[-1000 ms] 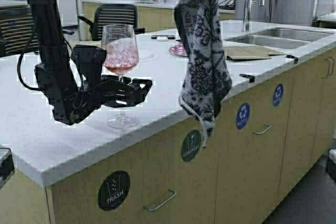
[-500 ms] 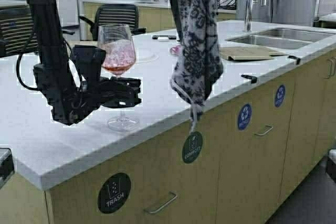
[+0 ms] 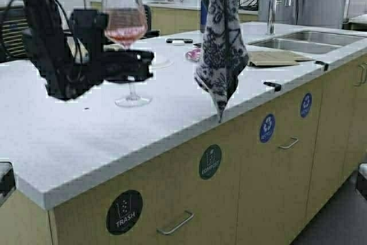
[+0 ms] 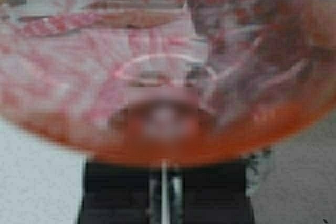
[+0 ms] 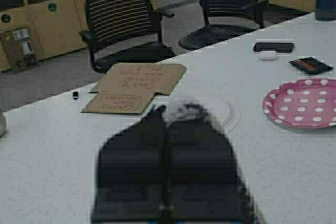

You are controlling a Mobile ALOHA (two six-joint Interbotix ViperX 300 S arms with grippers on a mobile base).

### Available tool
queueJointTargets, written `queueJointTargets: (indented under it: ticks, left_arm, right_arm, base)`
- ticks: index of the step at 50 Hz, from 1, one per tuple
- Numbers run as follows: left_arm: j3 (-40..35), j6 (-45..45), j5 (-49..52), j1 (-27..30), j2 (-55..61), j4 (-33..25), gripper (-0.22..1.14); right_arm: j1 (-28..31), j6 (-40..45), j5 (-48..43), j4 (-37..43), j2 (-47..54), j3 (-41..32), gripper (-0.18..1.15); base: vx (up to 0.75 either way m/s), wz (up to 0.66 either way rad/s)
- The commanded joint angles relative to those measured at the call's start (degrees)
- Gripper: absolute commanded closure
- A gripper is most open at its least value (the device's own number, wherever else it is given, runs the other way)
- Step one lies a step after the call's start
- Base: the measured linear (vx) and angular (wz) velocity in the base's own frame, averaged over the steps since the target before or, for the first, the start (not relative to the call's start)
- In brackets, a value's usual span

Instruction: Get the cloth and wipe up the spill under the wine glass

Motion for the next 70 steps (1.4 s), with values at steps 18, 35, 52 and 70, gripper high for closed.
queueJointTargets:
  ticks: [18, 35, 52, 70]
  left_arm:
    - [7.12, -3.08, 18.19, -0.26, -29.71, -0.7, 0.68]
    - [2.46, -6.42, 39.29, -0.26, -45.62, -1.85, 0.68]
    - [-2.37, -6.5, 45.7, -0.18, -49.04, -1.85, 0.68]
    - [-3.25, -6.5, 45.97, 0.18, -48.69, -2.72, 0.68]
  right_arm:
    - [5.71, 0.35, -0.79, -0.26, 11.16, -6.68, 0.9]
    - [14.5, 0.79, -0.79, -0.26, 19.78, -7.12, 0.91]
    - [26.28, 3.52, 0.0, -0.88, 27.6, -12.57, 0.91]
    - [33.31, 5.36, 4.31, -0.88, 30.32, -22.32, 0.91]
  base:
    - [0.0, 0.0]
    - [0.0, 0.0]
    - [0.0, 0.0]
    - [0.0, 0.0]
